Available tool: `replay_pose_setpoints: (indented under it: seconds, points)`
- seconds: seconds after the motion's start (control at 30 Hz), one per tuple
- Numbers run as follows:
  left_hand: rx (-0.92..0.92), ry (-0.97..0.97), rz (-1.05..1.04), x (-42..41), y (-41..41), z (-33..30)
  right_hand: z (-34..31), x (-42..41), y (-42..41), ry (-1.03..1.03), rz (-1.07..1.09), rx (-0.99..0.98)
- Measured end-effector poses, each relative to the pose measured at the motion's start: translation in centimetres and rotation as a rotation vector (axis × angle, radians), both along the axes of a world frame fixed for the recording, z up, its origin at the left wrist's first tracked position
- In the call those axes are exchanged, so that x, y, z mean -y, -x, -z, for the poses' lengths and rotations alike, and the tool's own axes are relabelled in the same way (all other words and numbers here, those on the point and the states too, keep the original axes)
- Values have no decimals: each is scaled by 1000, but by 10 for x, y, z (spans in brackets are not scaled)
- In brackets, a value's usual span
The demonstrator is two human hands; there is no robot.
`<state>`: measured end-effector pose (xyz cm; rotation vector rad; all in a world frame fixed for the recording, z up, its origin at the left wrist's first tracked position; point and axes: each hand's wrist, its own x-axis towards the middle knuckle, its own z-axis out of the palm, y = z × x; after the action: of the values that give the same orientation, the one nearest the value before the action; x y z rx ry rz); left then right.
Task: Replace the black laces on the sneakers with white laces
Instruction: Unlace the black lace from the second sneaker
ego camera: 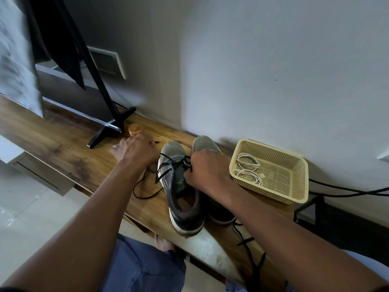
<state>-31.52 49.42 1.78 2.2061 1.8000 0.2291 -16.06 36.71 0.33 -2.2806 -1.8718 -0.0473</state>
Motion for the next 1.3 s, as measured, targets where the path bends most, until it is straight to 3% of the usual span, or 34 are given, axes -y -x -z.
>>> replay_pose_setpoints:
  seconds: [0.13, 0.23, 0.5, 0.7, 0.77, 0.87, 0.97, 1.17, 1.3]
  points:
    - [52, 185, 372, 3, -6, 0, 0, -2, 0, -21, -6, 8]
    - [1, 231, 442, 9, -14, 3, 2, -2, -1, -53, -20, 29]
    - [-17, 207, 378, 13, -19, 2, 3, -1, -3, -52, -21, 54]
    - [-48, -29, -40, 7, -6, 1, 4, -1, -1, -57, 3, 54]
    - [-39, -34, -5, 4, -4, 1, 3, -2, 0, -65, 1, 51]
    - [100, 163, 253, 1, -5, -1, 1, -4, -1, -73, -4, 43]
    - [45, 252, 397, 8, -15, 4, 3, -3, -2, -64, 6, 45]
    - [18, 184, 327, 10, -19, 8, 4, -2, -2, -69, 0, 33]
    - [56, 111, 166, 5, -13, 7, 5, -1, -2, -75, 0, 24]
